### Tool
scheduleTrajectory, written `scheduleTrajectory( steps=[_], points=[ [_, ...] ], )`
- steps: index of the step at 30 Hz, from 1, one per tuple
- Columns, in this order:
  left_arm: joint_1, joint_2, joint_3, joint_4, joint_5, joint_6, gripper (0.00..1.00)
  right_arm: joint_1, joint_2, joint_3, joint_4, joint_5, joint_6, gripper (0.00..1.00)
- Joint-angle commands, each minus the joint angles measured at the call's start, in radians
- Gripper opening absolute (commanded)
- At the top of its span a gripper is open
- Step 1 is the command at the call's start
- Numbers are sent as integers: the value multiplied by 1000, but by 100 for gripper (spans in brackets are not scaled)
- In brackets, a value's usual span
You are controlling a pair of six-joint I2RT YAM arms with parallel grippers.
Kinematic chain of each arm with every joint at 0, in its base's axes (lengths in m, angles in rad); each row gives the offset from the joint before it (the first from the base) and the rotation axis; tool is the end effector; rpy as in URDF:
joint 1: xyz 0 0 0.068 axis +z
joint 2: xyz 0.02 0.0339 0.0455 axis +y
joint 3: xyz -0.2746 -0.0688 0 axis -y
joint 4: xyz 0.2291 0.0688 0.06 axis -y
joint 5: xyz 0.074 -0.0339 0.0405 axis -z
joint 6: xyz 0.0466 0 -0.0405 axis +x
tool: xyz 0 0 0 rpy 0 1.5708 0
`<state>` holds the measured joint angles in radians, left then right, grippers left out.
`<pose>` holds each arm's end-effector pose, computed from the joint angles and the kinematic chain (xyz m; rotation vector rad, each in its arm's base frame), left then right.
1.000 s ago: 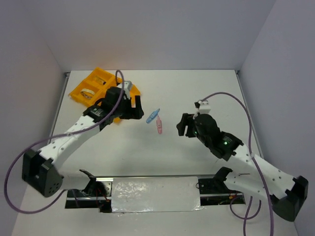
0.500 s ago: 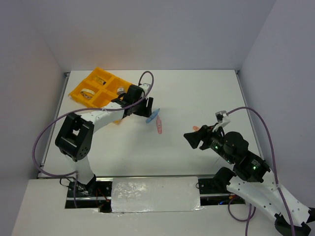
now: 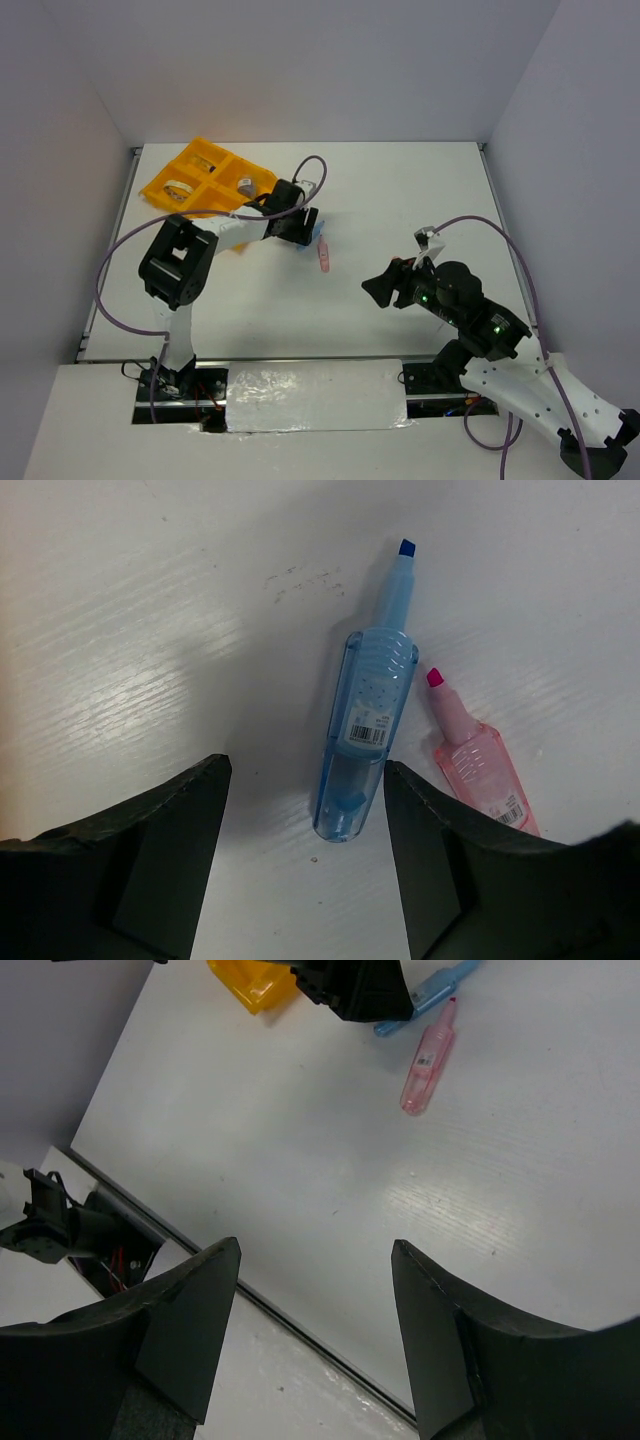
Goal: Sort the stationery into containers
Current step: Pick up the pen from the center of the board.
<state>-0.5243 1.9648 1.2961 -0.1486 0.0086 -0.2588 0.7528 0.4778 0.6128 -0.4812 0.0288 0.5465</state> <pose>0.3676 -0.2130 0.1842 0.3247 2.4001 -0.3753 0.0801 0.0732 0.2891 -0.1867 2.0012 0.8308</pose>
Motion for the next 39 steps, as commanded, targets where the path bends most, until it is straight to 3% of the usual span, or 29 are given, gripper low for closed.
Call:
scheduleTrajectory(
  steps=[1, 8, 12, 19, 27, 35, 39],
  points=[
    [-13, 11, 12, 47, -4, 26, 75, 0, 4, -22, 75, -24, -17, 70],
    [-60, 40, 8, 11, -105, 24, 72, 2, 5, -27, 81, -24, -16, 70],
    [-77, 57, 5, -23, -171, 9, 63, 0, 4, -28, 84, -24, -14, 70],
    [-80, 17, -64, -19, -187, -14, 40, -1, -7, -22, 84, -23, -8, 70],
    [-98, -49, -168, -28, -193, -85, 0, 0, -5, -36, 98, -24, -5, 70],
    [-213, -242, -283, -17, -331, -175, 0, 2, 16, -64, 156, -24, 23, 70],
    [-264, -415, -386, 40, -403, -212, 0, -1, 48, -59, 176, 5, 78, 68]
  ],
)
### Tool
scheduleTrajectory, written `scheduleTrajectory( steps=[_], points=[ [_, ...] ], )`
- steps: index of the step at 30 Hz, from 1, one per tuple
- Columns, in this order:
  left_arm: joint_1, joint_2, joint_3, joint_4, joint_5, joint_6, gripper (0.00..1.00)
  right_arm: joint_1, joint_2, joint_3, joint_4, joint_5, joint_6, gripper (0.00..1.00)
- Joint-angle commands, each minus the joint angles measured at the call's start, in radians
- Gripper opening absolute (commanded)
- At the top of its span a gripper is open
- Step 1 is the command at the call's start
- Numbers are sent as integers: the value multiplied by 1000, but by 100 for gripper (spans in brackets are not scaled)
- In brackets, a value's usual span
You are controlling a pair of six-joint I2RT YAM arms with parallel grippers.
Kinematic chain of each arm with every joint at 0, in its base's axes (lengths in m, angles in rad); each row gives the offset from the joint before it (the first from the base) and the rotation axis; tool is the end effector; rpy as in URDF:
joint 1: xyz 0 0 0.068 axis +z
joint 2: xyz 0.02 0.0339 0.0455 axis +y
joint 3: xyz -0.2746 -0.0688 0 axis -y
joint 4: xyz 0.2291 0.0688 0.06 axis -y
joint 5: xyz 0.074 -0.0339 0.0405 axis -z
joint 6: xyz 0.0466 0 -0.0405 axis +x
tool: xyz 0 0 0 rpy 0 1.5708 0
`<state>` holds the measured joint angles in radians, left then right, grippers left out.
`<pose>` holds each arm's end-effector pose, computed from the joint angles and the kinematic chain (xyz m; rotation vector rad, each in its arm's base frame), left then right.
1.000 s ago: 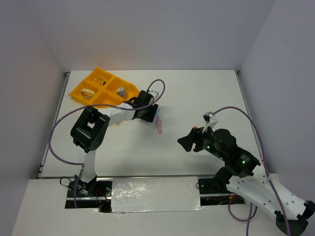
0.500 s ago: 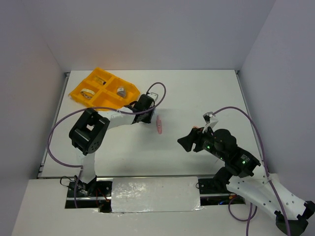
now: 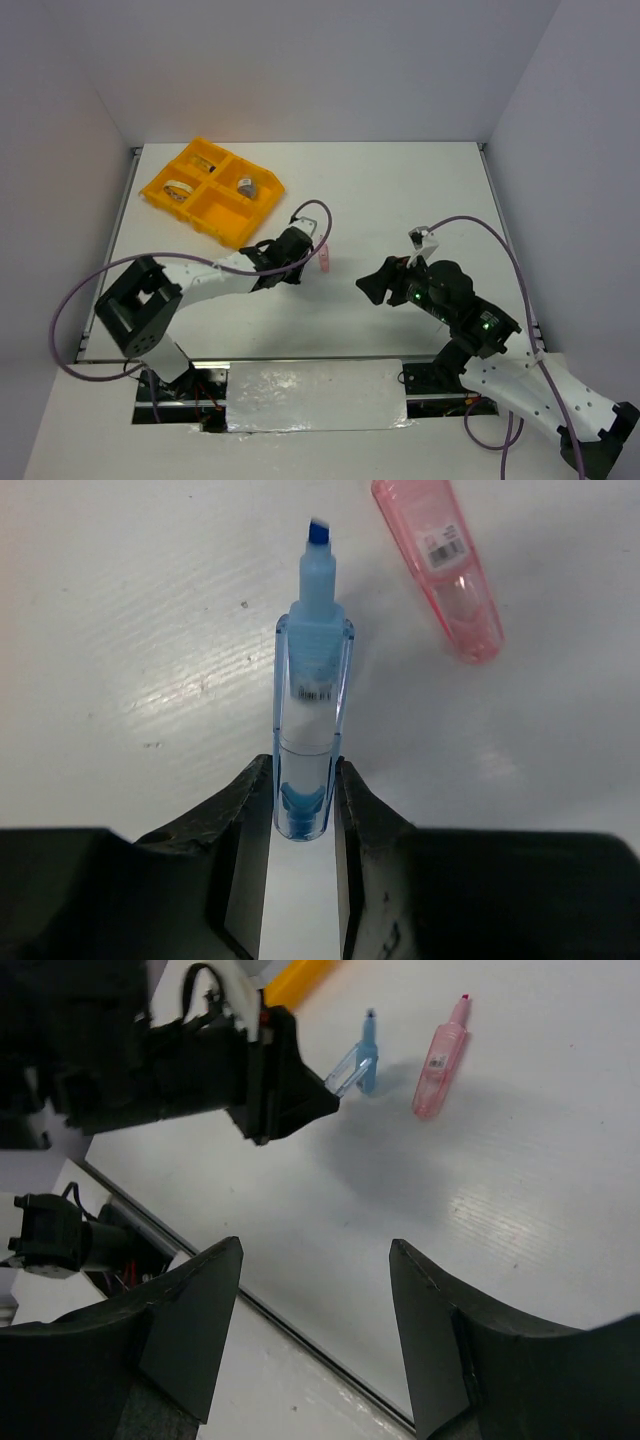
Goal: Sort the stationery into containers
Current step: Pick up the pen from the center of the board.
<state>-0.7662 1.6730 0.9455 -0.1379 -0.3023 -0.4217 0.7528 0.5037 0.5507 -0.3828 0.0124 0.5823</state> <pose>0.2516 -0.2229 0.1889 0.2775 2.3769 -0.1906 0.0875 0.0812 0.2770 -0.1622 2.0023 0.8733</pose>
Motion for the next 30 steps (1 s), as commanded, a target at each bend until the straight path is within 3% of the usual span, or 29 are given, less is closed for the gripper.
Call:
scheduleTrajectory(
  steps=[1, 12, 19, 23, 25, 30],
  points=[
    [-40, -149, -54, 52, -116, -55, 0, 0, 42, 6, 91, 35, 50, 68],
    [-131, -470, -215, 166, -37, -91, 0, 31, 245, 0, 378, 23, 178, 64],
    [-154, -601, -249, 179, 51, -55, 0, 37, 289, -77, 544, 3, 398, 70],
    [-154, -641, -248, 179, 136, -68, 0, 59, 288, -110, 668, -8, 320, 73],
    [-154, -663, -240, 175, 158, -95, 0, 59, 288, -112, 651, 1, 323, 74],
    [-156, -749, -264, 233, 248, -127, 0, 59, 279, -193, 720, -5, 572, 74]
  ],
)
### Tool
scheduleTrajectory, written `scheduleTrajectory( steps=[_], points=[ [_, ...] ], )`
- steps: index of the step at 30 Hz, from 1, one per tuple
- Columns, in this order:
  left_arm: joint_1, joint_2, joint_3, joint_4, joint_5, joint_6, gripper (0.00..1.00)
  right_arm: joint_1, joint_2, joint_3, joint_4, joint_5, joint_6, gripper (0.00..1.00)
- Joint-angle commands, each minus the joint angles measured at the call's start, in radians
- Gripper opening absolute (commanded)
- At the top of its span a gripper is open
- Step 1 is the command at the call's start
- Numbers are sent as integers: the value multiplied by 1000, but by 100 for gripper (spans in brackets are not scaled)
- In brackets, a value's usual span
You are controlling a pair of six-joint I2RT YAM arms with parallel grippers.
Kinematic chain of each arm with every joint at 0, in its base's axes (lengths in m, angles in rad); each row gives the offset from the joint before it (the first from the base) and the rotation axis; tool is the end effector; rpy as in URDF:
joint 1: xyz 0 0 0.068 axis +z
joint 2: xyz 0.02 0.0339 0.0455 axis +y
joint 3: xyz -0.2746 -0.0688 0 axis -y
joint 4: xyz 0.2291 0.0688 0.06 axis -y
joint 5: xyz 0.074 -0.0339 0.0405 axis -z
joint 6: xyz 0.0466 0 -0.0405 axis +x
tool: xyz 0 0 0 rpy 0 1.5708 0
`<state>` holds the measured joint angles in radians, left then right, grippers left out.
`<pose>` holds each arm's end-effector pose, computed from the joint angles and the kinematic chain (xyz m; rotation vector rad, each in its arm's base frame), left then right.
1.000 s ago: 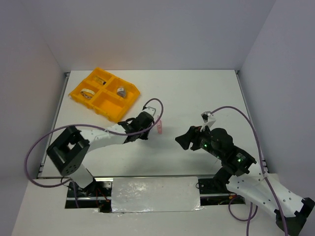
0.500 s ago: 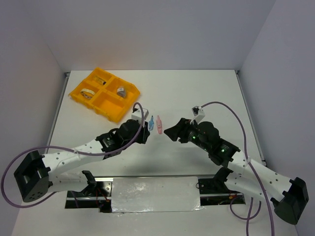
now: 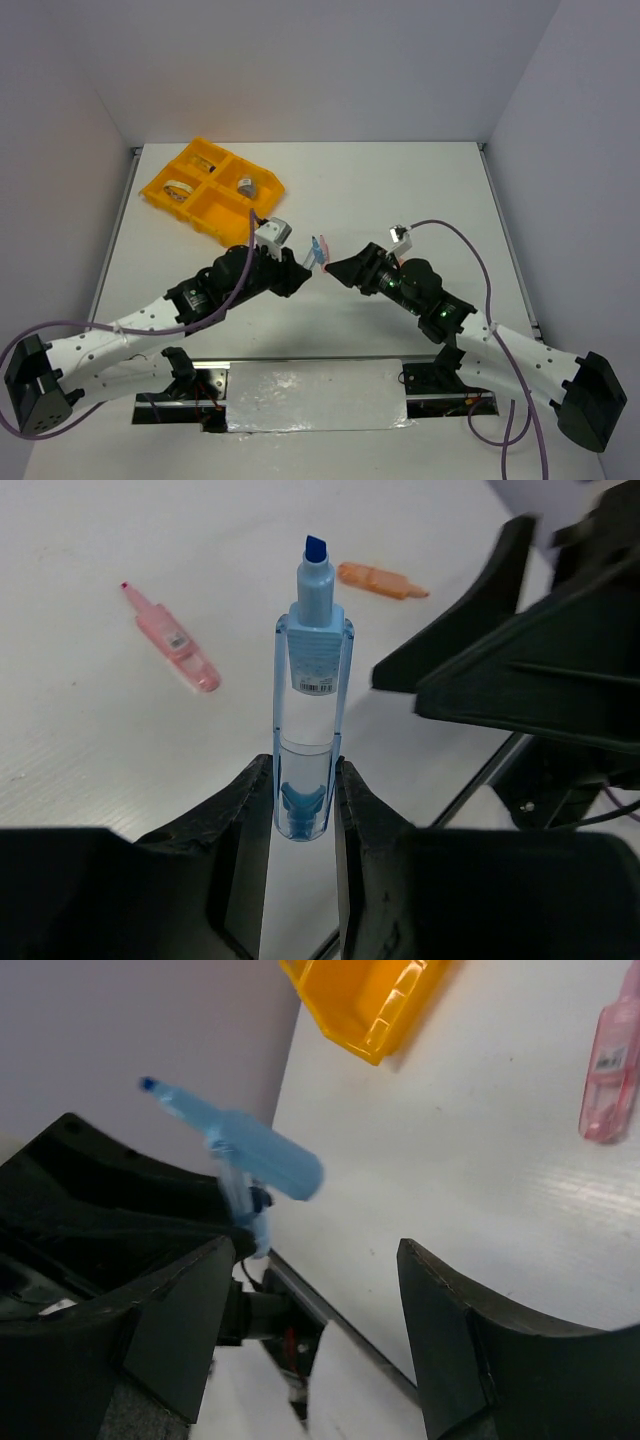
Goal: Sort the stationery into containers
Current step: Pick up the pen from the center of the board, then close the pen cap on the pen.
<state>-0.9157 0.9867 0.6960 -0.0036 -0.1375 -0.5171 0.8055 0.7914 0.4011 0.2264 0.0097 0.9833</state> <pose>0.1393 -0.1708 0.2995 0.2886 1.9320 -0.8491 0.1255 0.1300 0.2575 0.1785 1.9140 1.2656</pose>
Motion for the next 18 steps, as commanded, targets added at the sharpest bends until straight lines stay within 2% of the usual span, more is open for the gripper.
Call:
scheduleTrajectory(
  steps=[1, 2, 4, 11, 18],
  points=[
    [-6, -75, -21, 109, 93, -34, 0, 4, -1, -65, 149, -5, 223, 74],
    [-6, -89, -29, 120, 105, -34, 0, 7, 6, -112, 245, -48, 273, 74],
    [-6, -121, -49, 148, 127, -35, 0, 11, 26, -148, 330, -68, 383, 74],
    [-6, -134, -52, 151, 145, -50, 0, 40, -32, -143, 324, -28, 365, 76],
    [-6, -158, -108, 255, 200, -52, 0, 49, -106, -309, 531, 8, 655, 76]
  ],
)
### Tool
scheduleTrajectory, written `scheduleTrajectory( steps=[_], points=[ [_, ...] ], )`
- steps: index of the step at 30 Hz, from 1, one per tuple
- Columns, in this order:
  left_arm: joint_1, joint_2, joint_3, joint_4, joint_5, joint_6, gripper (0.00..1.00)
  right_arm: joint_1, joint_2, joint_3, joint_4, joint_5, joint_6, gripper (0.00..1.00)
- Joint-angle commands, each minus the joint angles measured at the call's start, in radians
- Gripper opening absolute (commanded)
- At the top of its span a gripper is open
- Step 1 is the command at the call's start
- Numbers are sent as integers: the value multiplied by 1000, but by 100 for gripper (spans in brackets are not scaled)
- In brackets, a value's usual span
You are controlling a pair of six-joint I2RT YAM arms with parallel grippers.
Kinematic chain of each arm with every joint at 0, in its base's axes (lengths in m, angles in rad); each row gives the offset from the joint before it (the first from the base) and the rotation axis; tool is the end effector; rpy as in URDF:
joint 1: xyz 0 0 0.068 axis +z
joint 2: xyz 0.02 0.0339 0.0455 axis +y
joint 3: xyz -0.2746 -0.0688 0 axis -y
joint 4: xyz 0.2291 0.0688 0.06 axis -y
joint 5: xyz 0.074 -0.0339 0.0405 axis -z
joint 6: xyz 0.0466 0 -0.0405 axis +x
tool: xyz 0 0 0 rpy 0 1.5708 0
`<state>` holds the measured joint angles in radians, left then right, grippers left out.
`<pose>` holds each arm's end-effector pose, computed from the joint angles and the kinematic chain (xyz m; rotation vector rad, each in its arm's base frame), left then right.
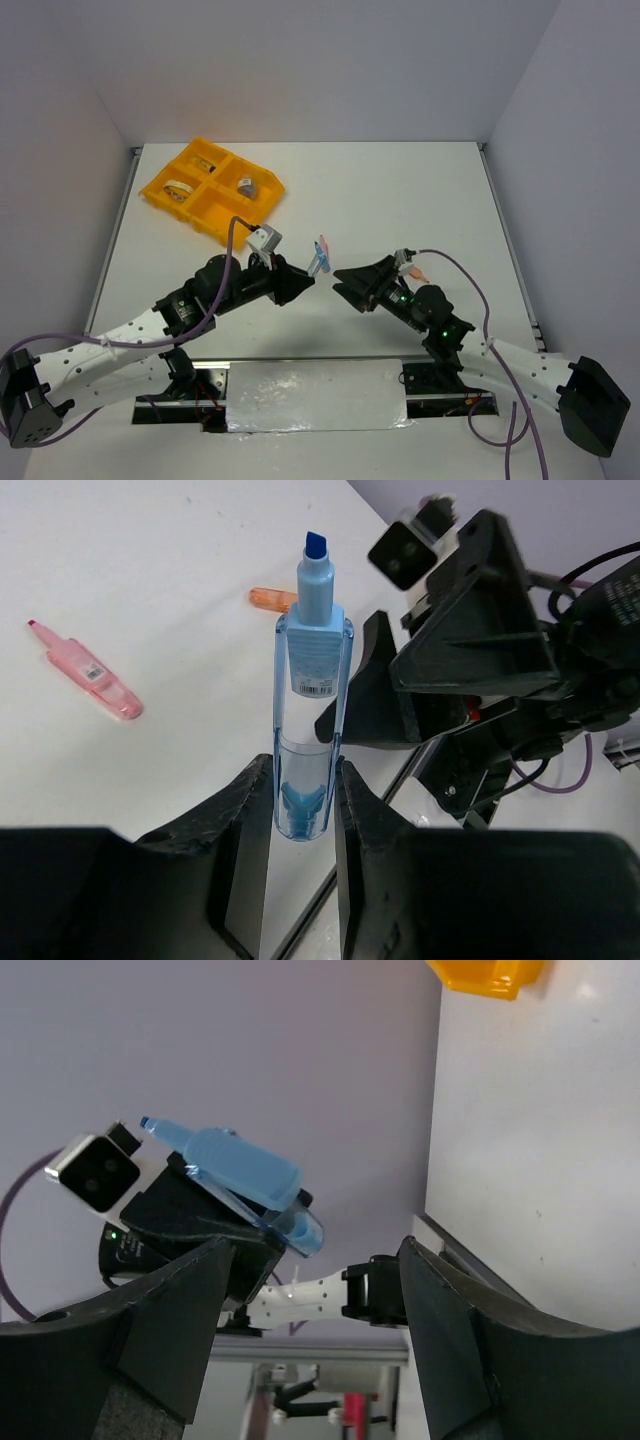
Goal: Sort the stationery into containers
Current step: Close the pen cap on the pen.
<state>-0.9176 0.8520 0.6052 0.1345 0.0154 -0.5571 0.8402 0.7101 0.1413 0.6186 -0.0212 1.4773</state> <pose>0.1184 -0.1560 0.3089 0.3371 1.7801 -1.0987 0.1044 0.1180 0.2257 0.5583 1.7585 1.7846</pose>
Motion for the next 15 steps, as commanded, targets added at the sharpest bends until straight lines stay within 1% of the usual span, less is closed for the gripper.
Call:
scheduleTrajectory(
  steps=[1, 5, 9, 15],
  points=[
    [-4, -25, -24, 131, 54, -13, 0, 14, -32, -68, 153, 58, 178, 76],
    [-6, -25, -61, 204, 84, -17, 0, 16, -46, -72, 213, 69, 238, 75],
    [-6, -31, -97, 278, 103, -14, 0, 23, -26, -51, 268, 63, 273, 75],
    [-6, -34, -113, 320, 116, -15, 0, 43, 60, -40, 392, 60, 327, 75]
  ],
)
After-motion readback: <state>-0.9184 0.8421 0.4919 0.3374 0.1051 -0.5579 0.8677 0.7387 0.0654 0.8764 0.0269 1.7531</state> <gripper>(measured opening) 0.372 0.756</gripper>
